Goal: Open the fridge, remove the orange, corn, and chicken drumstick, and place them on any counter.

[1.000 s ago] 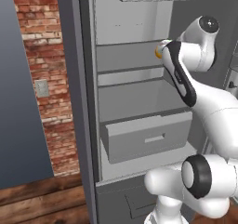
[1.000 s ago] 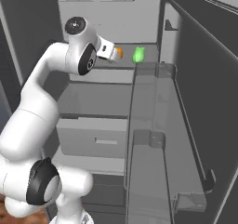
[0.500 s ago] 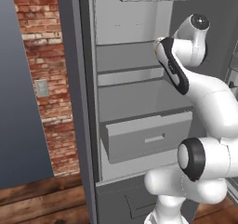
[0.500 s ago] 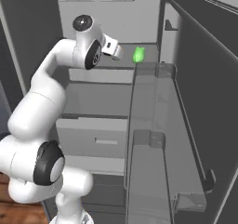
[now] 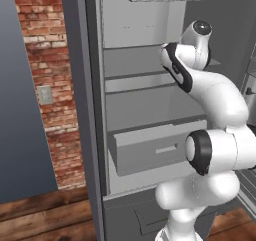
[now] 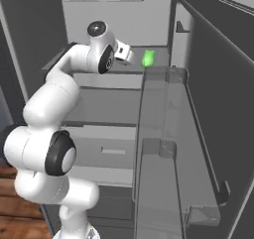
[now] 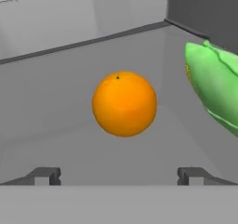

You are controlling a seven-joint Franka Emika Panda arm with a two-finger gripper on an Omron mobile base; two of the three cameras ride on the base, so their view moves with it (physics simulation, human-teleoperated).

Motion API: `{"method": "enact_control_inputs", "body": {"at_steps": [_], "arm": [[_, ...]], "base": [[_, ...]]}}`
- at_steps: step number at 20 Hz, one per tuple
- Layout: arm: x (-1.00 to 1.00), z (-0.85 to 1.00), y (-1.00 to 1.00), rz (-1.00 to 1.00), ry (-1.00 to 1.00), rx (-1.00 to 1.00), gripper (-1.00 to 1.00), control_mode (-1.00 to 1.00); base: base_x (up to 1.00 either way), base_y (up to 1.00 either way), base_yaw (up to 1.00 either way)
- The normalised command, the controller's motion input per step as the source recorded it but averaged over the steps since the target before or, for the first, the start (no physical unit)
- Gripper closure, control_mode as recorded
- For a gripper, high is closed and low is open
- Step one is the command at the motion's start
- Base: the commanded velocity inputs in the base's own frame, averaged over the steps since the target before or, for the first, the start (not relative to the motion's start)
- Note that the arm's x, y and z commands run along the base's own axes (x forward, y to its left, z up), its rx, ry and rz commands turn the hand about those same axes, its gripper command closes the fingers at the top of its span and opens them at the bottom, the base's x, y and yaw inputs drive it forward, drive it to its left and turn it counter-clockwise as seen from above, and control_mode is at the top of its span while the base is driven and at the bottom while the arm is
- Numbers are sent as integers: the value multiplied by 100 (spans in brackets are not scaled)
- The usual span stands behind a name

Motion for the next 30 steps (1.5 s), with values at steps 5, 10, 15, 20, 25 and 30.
{"method": "enact_control_inputs", "body": {"at_steps": [5, 10, 15, 20, 25, 30], "arm": [[67, -14, -1, 0, 6, 0, -100, -100], [54, -1, -17, 0, 11, 0, -100, -100], [52, 0, -26, 0, 12, 0, -100, -100], [20, -19, -12, 0, 13, 0, 100, -100], [-35, -82, -3, 0, 15, -1, 100, -100], [-29, -81, 0, 0, 3, 0, 100, -100]], "base": [[0, 0, 0], [0, 0, 0], [0, 0, 0], [0, 0, 0], [0, 0, 0], [0, 0, 0]]}}
